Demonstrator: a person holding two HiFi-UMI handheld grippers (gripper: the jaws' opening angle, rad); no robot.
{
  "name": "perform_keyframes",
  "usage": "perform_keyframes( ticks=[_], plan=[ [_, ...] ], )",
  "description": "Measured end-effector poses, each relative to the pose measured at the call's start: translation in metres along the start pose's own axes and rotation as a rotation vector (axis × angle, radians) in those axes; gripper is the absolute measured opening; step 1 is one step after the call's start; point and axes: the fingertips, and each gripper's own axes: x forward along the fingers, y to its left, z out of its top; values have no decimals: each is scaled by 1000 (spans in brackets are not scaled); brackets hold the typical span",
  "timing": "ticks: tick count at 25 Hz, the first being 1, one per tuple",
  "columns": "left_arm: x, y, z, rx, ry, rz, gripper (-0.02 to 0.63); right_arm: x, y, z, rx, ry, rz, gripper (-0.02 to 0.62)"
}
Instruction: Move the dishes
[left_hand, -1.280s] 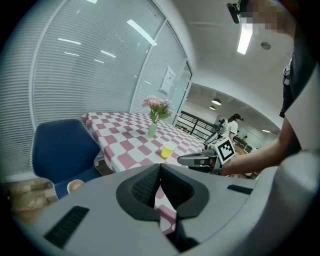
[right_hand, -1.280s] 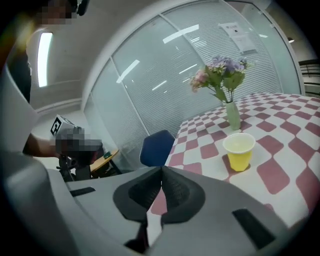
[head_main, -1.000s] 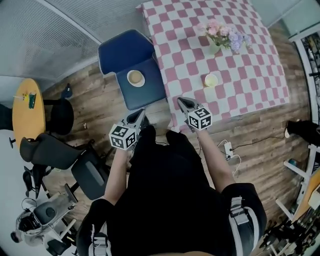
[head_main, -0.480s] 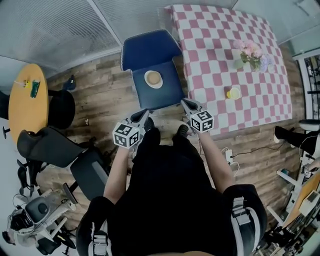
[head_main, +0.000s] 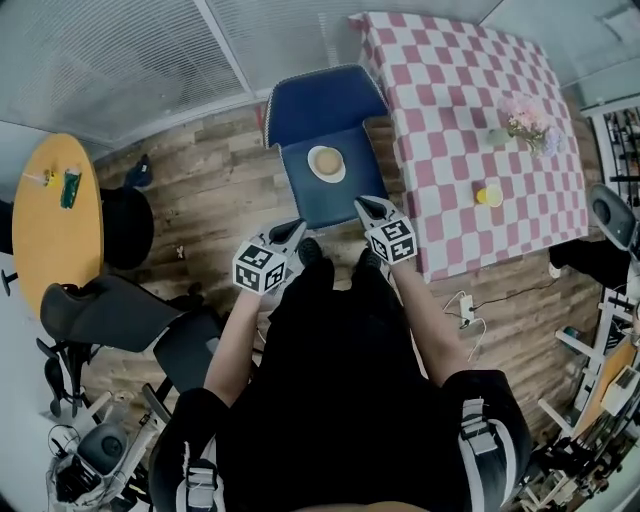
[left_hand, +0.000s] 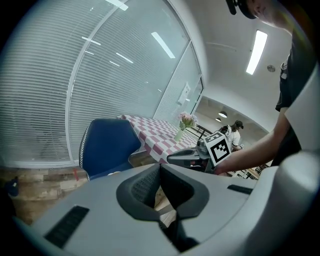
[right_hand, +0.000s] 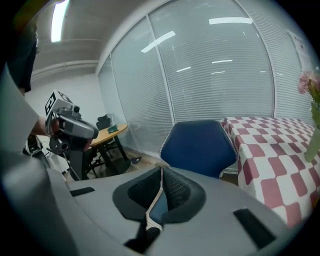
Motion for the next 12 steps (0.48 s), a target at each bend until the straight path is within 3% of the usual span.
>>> perform_keyframes(
  ticks=[6, 12],
  plan=[
    [8, 21, 1, 9, 19, -29, 21, 51, 7, -16, -287, 171, 23, 28],
    [21, 38, 7, -19, 13, -31, 21, 89, -8, -26, -391, 261, 48, 31]
  ],
)
